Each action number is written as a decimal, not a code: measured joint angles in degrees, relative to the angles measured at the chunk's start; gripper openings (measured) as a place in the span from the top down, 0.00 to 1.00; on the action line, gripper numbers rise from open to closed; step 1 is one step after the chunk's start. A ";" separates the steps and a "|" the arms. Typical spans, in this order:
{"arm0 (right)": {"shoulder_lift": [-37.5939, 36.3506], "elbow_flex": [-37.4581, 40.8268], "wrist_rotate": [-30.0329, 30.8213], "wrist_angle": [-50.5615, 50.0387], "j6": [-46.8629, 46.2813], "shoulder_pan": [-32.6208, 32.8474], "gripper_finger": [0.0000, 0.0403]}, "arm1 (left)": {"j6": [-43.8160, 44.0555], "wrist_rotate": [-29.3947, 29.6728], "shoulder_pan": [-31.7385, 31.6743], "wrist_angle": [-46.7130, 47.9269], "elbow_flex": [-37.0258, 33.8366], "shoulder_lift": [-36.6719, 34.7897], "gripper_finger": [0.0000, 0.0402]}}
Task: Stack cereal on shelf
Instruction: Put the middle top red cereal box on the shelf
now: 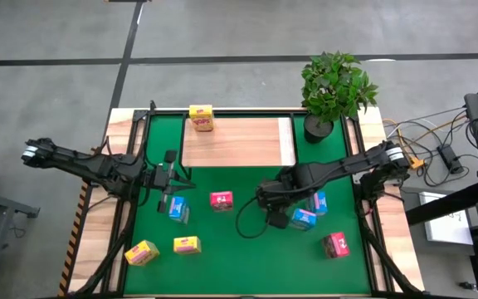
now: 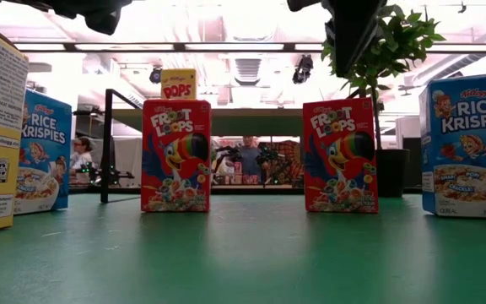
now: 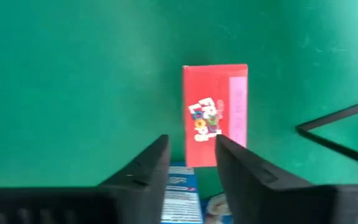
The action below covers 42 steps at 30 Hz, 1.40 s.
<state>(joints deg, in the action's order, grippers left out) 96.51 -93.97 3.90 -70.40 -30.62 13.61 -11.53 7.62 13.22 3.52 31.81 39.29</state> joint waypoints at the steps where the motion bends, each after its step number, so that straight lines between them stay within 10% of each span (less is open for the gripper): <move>1: -0.06 0.52 0.74 0.17 1.23 0.13 0.64 | 0.00 0.00 0.01 -0.02 0.00 0.00 1.00; 22: -0.51 9.35 9.68 7.35 6.15 0.74 0.28 | -0.02 -0.02 0.01 0.21 -0.02 0.04 1.00; 42: -0.51 12.03 7.89 11.60 4.64 0.72 0.52 | -0.02 0.94 0.02 0.38 -0.04 0.04 1.00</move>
<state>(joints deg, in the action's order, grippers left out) 96.01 -81.93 11.79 -58.80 -25.98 14.33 -11.55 8.56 13.23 3.90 31.77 39.33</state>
